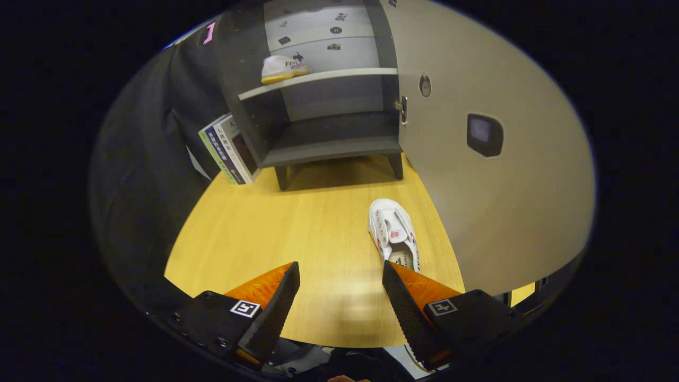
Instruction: Open the shoe cabinet door, grab the shoes and put them into the shoe cabinet, then close the shoe cabinet door.
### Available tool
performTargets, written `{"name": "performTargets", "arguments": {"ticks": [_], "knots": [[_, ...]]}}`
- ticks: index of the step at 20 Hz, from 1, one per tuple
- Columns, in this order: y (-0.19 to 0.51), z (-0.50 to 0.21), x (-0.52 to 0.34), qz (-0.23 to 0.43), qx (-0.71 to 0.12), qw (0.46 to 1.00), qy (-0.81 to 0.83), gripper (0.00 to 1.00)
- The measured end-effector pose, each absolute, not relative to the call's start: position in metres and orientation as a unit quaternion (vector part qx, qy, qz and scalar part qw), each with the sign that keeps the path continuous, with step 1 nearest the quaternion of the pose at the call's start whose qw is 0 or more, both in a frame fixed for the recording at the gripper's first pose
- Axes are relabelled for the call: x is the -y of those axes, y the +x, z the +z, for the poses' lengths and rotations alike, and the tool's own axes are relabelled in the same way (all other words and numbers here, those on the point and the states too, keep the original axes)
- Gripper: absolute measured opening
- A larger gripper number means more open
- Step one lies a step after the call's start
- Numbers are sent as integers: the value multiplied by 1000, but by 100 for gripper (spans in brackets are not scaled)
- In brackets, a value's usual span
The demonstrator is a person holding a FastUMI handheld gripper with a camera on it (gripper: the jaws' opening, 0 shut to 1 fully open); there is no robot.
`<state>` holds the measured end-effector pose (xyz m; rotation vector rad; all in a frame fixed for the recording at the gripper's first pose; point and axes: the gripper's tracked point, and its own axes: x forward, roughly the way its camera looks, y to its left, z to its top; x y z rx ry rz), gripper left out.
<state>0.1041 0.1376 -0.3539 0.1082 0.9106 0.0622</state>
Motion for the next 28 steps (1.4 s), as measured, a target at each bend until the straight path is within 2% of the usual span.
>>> {"name": "performTargets", "arguments": {"ticks": [8, 14, 20, 22, 25, 28], "knots": [[150, -446, -128, 28, -482, 876, 12, 98], [174, -480, -125, 24, -494, 869, -4, 99], [202, -486, -106, -15, -474, 880, -21, 38], [205, -487, -109, 0, -468, 883, -27, 18], [203, -478, -111, 23, -467, 884, -9, 6], [207, -473, -109, 20, -460, 888, 15, 4]]}}
